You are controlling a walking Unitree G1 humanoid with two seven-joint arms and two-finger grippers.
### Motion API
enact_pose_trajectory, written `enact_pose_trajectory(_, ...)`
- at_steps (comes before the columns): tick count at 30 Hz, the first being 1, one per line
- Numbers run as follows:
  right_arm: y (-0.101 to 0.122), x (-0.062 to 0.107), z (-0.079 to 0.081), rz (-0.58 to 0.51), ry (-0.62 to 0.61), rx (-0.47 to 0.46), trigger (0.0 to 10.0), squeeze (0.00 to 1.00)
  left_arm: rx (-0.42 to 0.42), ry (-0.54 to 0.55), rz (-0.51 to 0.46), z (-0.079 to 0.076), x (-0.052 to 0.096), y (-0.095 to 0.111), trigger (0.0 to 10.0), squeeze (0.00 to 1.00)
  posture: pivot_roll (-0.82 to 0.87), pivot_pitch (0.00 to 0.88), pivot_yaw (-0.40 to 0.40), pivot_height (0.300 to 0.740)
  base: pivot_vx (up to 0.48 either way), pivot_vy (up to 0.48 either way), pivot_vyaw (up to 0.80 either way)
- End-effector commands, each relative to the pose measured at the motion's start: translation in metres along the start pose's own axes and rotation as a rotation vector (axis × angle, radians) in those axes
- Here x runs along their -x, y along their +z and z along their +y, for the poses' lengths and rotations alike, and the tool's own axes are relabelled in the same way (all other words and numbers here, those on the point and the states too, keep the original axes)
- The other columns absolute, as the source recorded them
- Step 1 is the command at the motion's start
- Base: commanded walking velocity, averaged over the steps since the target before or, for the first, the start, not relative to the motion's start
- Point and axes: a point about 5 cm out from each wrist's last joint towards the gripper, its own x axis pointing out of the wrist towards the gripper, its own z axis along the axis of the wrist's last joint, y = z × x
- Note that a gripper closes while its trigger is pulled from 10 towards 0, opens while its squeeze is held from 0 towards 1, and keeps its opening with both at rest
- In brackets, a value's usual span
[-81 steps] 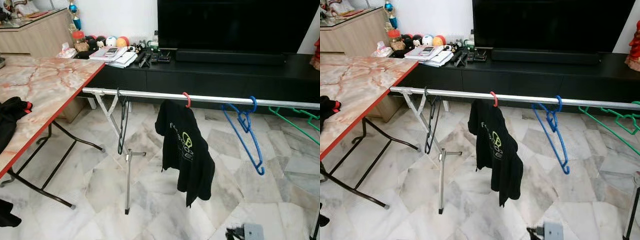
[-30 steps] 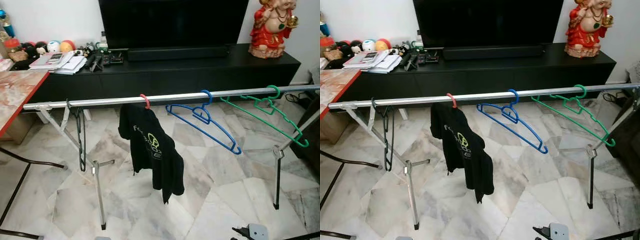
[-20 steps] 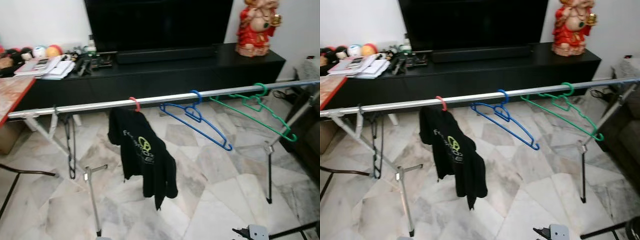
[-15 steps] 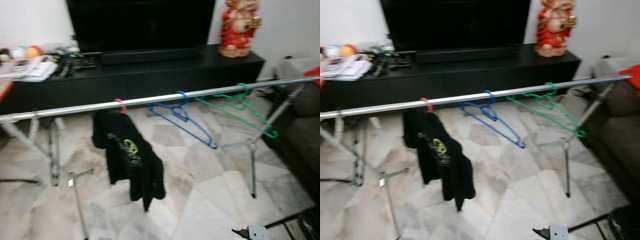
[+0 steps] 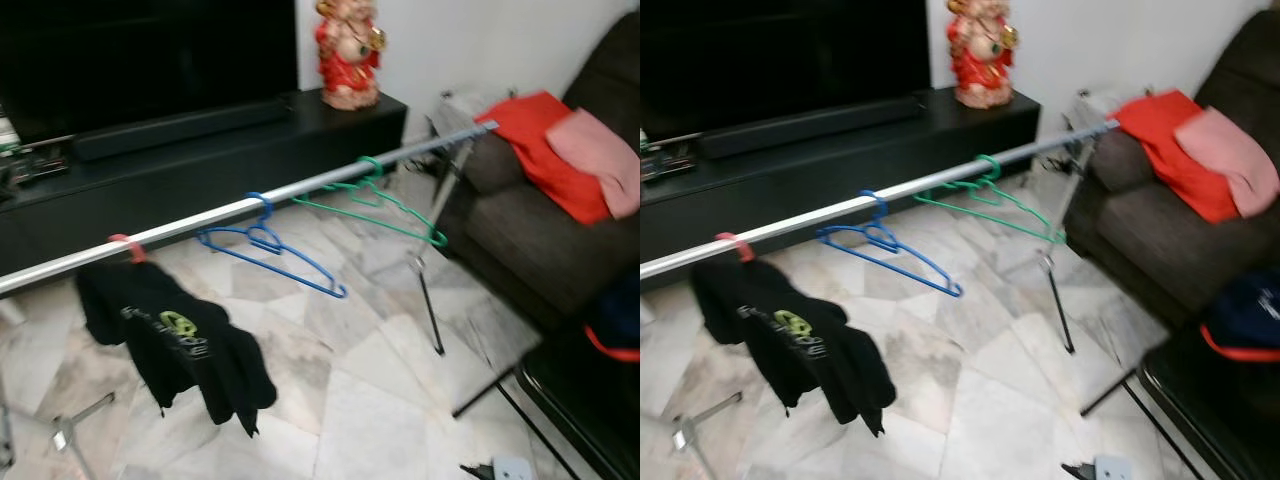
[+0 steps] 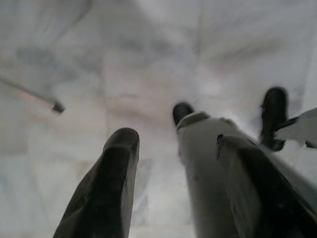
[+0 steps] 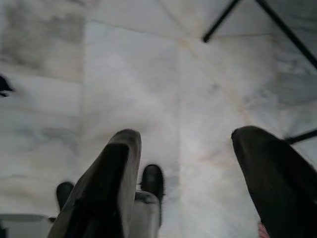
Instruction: Hang hanger
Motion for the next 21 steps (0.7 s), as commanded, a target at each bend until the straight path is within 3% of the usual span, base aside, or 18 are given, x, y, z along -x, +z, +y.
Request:
enact_pose_trajectory(1, 0.0, 0.0, 0.002, 0.002, 0.004, -0.001, 10.0, 0.0, -0.007, -0.004, 0.035, -0.002, 0.001, -0.009, 10.0, 0.0, 0.04, 0.066, 0.024, 0.74, 0.0, 0.0, -0.77)
enact_pose_trajectory(12, 0.0, 0.0, 0.002, 0.004, 0.005, 0.01, 10.0, 0.0, -0.004, -0.018, 0.039, -0.016, -0.001, -0.007, 10.0, 0.0, 0.04, 0.068, 0.022, 0.74, 0.0, 0.0, -0.77)
enact_pose_trajectory(21, 0.001, 0.0, 0.002, 0.002, 0.006, 0.012, 10.0, 0.0, -0.001, -0.013, 0.044, -0.011, 0.001, -0.012, 10.0, 0.0, 0.04, 0.068, 0.021, 0.74, 0.0, 0.0, -0.76)
